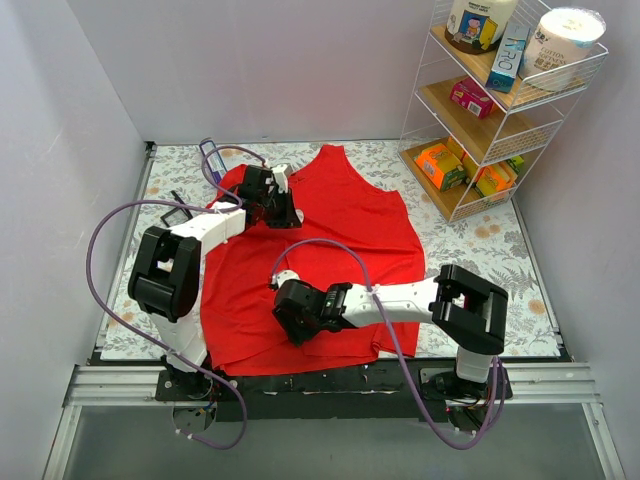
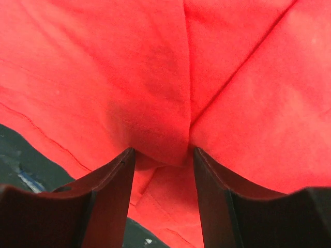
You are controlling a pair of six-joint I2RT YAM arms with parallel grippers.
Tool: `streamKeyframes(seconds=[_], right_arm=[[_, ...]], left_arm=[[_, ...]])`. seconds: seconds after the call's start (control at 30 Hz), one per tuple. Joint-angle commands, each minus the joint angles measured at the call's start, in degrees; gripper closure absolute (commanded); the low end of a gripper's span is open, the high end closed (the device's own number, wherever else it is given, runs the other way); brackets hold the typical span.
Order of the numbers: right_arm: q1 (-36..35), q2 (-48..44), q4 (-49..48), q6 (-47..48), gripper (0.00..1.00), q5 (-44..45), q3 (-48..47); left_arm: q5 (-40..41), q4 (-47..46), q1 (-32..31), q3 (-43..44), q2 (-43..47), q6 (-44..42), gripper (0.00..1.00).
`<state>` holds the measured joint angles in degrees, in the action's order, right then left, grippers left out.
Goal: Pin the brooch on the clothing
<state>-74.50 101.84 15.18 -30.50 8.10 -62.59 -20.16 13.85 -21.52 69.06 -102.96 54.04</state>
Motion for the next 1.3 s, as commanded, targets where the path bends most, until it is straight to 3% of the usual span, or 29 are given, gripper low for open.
streamKeyframes(seconds=[0.0, 0.1, 0.23, 0.3, 0.83, 0.87, 1.0, 1.1, 1.27], right_arm=[[-0.8, 2.8, 2.2, -2.5, 0.44, 4.1, -1.7], [-2.0, 3.9, 3.6, -2.9, 0.52, 5.0, -2.2], [-4.2, 4.5, 5.6, -4.6, 0.89, 5.7, -3.4], [-5.0, 4.4, 5.0, -5.5, 0.99, 4.2, -3.2], [-9.1, 1.4, 6.4, -8.5, 0.99, 2.4, -6.5], [-9.0, 0.7, 6.4, -8.4, 0.96, 2.4, -6.9], [-7.8, -2.1, 6.2, -6.6, 0.67, 1.2, -8.4], [-3.9, -5.8, 5.8, -4.3, 0.53, -0.6, -8.0], [9.2, -15.3, 2.6, 1.1, 0.48, -4.4, -1.9]], left_arm=[[-1.5, -0.7, 0.9, 0.9, 3.6, 0.3, 1.00], [-1.5, -0.7, 1.0, 0.9, 3.8, 0.3, 1.00], [-1.6, -0.8, 1.3, 0.9, 4.1, 0.5, 1.00], [-1.7, -0.8, 1.3, 0.7, 4.2, 0.4, 1.00], [3.0, 0.7, 1.5, 1.0, 3.9, -1.4, 1.00], [3.0, 0.7, 1.4, 1.1, 3.9, -1.5, 1.00], [3.2, 0.9, 1.5, 1.1, 3.8, -1.7, 1.00], [4.5, 1.6, 1.5, 1.7, 3.6, -2.3, 1.00], [12.0, 5.8, 1.5, 3.4, 4.3, -6.5, 1.00]])
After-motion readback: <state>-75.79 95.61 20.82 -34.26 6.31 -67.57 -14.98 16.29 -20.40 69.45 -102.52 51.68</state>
